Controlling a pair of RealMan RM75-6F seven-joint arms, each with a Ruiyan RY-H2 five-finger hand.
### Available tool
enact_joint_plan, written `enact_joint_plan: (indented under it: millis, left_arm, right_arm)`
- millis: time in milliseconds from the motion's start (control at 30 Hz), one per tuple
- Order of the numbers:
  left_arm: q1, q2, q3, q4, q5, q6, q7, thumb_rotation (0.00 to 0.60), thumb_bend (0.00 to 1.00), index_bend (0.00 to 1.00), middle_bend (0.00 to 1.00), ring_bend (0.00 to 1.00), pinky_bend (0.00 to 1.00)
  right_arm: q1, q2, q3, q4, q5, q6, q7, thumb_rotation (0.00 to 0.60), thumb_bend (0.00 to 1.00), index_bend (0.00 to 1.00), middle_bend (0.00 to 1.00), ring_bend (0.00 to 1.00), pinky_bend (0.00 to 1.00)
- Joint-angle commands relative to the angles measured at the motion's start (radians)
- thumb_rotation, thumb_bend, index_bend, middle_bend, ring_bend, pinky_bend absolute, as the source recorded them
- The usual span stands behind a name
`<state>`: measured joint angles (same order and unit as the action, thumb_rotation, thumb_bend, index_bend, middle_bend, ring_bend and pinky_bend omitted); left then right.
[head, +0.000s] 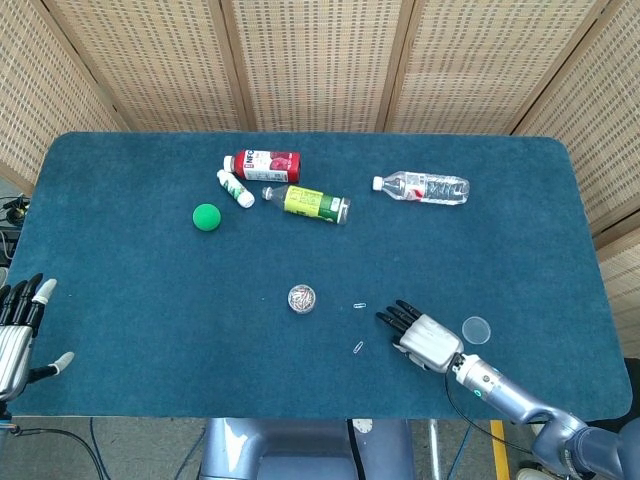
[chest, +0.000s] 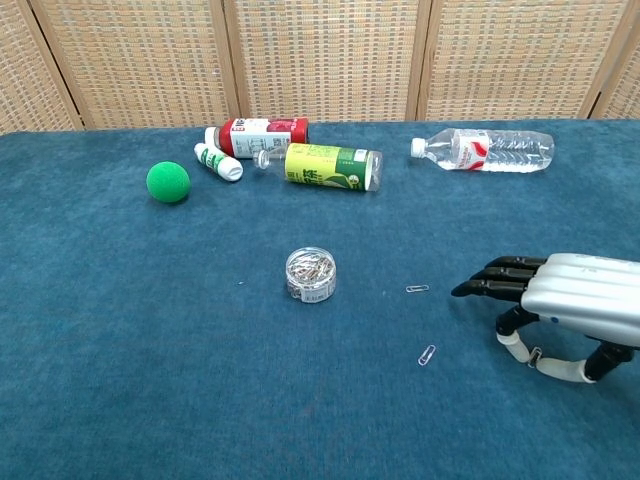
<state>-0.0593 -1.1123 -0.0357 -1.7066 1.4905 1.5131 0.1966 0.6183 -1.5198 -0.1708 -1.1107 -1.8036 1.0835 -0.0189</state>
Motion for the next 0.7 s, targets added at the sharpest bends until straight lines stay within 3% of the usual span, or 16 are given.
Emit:
enact_joint_plan:
  millis: [33,700]
  left_arm:
    - [0.000,0.000,0.000,0.000,0.000,0.000,0.000,0.600,0.00,0.00,0.00,0.00,0.00]
    - [-0.001,-0.002,0.000,0.001,-0.001,0.000,0.004,0.600,0.00,0.00,0.00,0.00,0.00]
  right_arm:
    - [-0.002,-0.005,0.005,0.007,0.006,0.004,0.005,0.600,0.40,0.51,0.04,0.00,0.02]
    - [-0.017,-0.035,0.014,0.056,0.018,0.029,0.025,0.600,0.40,0.59,0.07,0.00,0.05]
